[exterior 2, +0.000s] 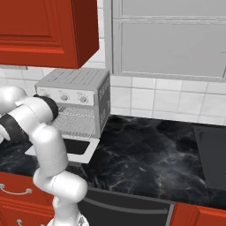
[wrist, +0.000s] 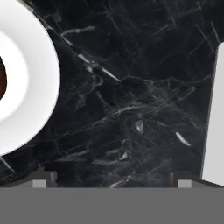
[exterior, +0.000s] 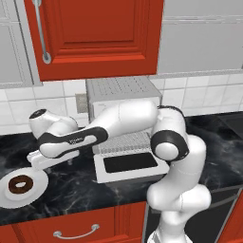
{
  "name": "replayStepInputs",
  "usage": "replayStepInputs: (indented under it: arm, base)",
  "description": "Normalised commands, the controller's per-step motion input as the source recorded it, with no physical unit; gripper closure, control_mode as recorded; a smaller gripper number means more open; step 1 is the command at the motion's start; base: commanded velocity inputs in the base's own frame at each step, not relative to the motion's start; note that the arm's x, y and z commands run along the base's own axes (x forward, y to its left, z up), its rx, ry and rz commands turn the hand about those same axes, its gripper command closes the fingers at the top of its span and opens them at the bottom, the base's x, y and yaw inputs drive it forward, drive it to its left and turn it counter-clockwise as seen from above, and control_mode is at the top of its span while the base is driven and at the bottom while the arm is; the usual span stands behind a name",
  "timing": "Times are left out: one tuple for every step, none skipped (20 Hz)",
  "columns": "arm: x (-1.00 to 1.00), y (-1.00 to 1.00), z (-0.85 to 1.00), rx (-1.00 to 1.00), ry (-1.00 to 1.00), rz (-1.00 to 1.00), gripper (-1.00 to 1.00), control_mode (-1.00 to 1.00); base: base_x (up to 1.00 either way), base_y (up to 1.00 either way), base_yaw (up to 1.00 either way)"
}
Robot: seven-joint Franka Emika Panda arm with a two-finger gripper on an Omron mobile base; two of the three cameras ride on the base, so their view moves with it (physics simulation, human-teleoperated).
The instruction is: Pick up the bagel from the plate, place it on the toaster oven rack, close the door, and set the timer.
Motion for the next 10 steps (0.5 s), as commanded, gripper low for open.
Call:
replayStepInputs:
  arm:
    - [0.0,0.16,0.0,0.0,0.0,0.11,-1.0,-1.0]
    - [0.0,0.14,0.0,0.0,0.0,0.11,-1.0,-1.0]
    - [0.0,0.16,0.0,0.01,0.0,0.11,-1.0,-1.0]
    - [0.0,0.24,0.0,0.03,0.0,0.12,-1.0,-1.0]
    - [0.0,0.26,0.0,0.04,0.0,0.12,-1.0,-1.0]
    - [0.0,0.24,0.0,0.04,0.0,0.12,-1.0,-1.0]
    - [0.0,0.25,0.0,0.05,0.0,0.11,-1.0,-1.0]
    - [0.0,0.28,-0.03,0.07,0.0,0.11,-1.0,-1.0]
    - [0.0,0.3,-0.04,0.11,0.0,0.1,-1.0,-1.0]
    - [0.0,0.36,-0.06,0.13,0.0,0.08,-1.0,-1.0]
  base:
    - [0.0,0.0,0.0]
    - [0.0,0.0,0.0]
    - [0.0,0.0,0.0]
    - [0.0,0.0,0.0]
    - [0.0,0.0,0.0]
    - [0.0,0.0,0.0]
    - [0.0,0.0,0.0]
    - [0.0,0.0,0.0]
    - [0.0,0.0,0.0]
    - [0.0,0.0,0.0]
